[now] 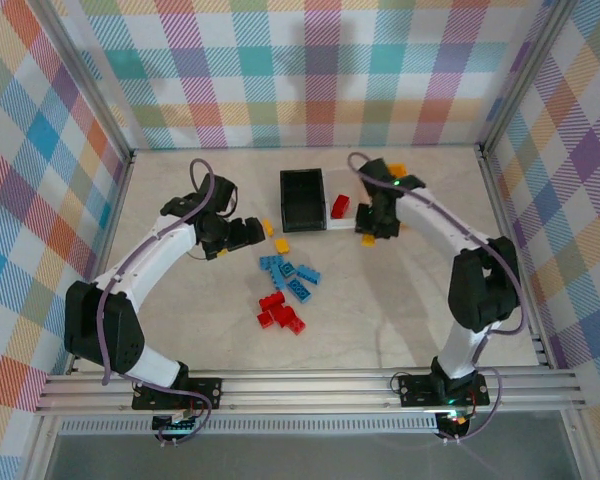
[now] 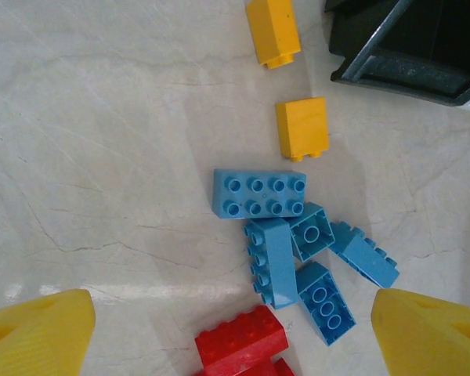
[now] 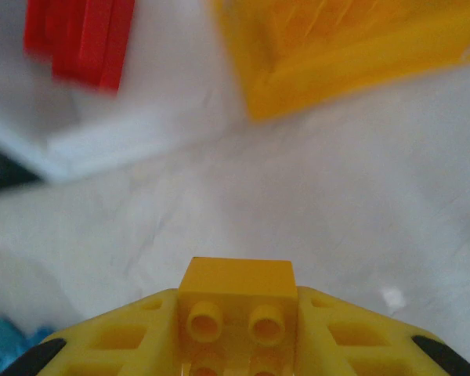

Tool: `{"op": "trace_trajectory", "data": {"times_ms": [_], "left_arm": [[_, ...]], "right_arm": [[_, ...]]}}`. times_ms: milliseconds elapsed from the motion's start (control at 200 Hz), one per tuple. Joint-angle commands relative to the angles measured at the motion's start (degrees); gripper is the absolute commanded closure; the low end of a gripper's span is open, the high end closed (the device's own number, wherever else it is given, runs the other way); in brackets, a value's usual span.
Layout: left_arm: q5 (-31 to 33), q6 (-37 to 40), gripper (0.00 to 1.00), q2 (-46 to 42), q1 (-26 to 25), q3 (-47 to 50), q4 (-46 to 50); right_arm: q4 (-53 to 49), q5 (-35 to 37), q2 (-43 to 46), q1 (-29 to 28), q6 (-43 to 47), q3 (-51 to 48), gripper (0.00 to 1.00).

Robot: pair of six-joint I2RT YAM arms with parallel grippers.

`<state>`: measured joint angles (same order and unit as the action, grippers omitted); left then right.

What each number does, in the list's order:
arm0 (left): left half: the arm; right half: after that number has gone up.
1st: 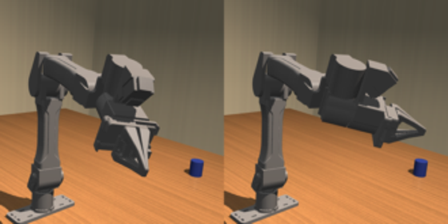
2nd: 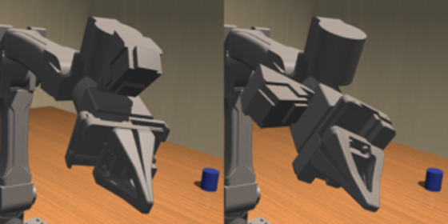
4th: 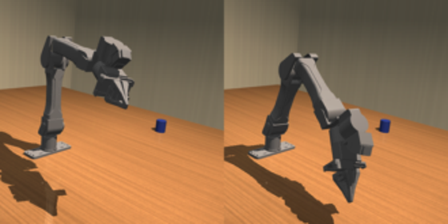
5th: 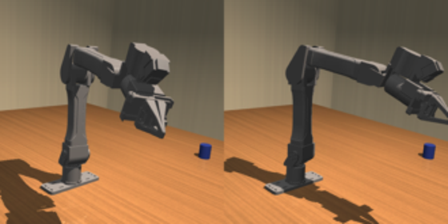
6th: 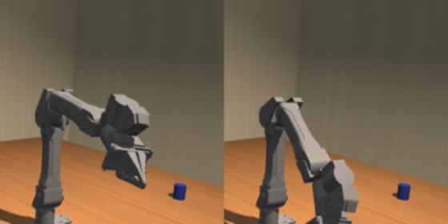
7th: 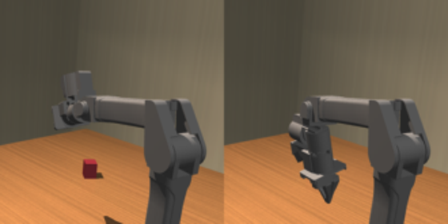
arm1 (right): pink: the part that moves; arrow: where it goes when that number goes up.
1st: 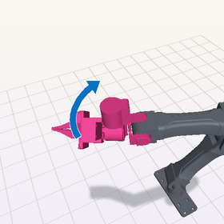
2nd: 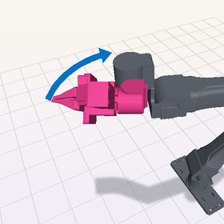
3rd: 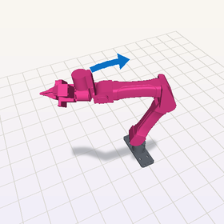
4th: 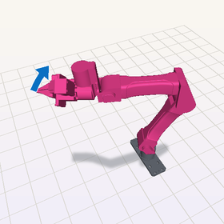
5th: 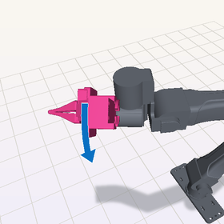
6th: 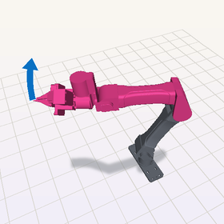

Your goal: Sort the legos into containers by color

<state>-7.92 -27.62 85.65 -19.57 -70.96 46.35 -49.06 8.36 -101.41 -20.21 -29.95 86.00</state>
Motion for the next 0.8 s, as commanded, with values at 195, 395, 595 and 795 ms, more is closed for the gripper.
{"op": "trace_trajectory", "data": {"times_ms": [195,395,595,795], "left_arm": [[-3.39,-0.44,0.07,2.23,0.24,0.26,0.75],[-5.15,-0.28,0.01,4.72,0.45,-1.58,1.99],[-5.62,-0.42,0.02,9.89,1.20,-5.48,2.17],[-5.04,-0.61,0.07,17.81,2.42,-11.86,1.38]], "right_arm": [[-3.38,-0.55,-15.50,8.67,6.22,21.32,0.62],[-5.64,-2.65,-27.09,10.23,4.65,32.97,0.62],[-6.62,-3.33,-29.92,10.76,4.72,36.44,0.54],[-7.80,-3.38,-25.44,10.98,6.31,35.89,0.35]]}}
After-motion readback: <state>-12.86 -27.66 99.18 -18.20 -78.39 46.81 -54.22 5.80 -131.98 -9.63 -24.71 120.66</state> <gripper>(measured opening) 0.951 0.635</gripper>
